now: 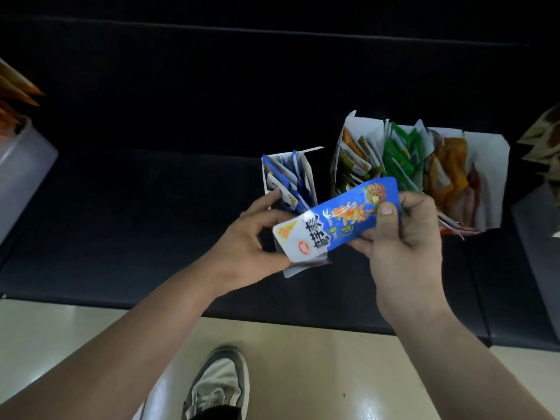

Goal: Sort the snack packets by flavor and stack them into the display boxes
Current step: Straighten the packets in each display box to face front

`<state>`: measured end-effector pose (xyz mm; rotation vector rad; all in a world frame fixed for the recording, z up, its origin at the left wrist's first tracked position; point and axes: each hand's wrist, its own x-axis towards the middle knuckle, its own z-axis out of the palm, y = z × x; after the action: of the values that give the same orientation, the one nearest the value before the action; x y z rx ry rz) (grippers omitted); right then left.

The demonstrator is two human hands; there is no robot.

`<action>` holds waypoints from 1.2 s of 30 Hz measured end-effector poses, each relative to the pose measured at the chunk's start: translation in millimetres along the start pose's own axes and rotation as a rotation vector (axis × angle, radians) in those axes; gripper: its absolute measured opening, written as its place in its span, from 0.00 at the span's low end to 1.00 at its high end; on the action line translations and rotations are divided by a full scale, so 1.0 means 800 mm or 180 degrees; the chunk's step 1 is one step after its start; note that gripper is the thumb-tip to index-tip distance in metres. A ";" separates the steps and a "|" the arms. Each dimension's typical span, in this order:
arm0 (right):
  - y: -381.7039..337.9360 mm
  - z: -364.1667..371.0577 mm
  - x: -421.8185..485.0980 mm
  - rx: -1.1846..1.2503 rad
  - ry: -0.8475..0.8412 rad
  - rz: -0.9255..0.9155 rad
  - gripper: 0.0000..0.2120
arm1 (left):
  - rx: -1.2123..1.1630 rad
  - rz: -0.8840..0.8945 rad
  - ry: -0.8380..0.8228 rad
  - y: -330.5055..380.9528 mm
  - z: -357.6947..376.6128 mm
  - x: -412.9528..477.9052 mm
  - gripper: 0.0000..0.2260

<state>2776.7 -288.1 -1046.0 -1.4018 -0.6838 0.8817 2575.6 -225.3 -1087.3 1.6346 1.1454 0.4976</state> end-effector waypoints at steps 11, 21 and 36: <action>0.014 0.039 0.008 -0.0332 -0.0257 0.0646 0.04 | -0.0485 -0.0073 0.0283 0.004 -0.018 -0.005 0.10; 0.024 0.033 0.024 -0.1331 -0.1003 0.0508 0.25 | 0.0233 0.0264 0.0811 -0.021 -0.081 -0.023 0.17; 0.043 0.033 0.048 -0.2956 -0.1024 -0.0597 0.09 | 0.0857 0.0513 0.0923 -0.008 -0.088 -0.022 0.16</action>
<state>2770.8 -243.5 -1081.5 -1.9673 -1.5771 0.6552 2510.6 -204.7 -1062.2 1.9437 1.3445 0.7278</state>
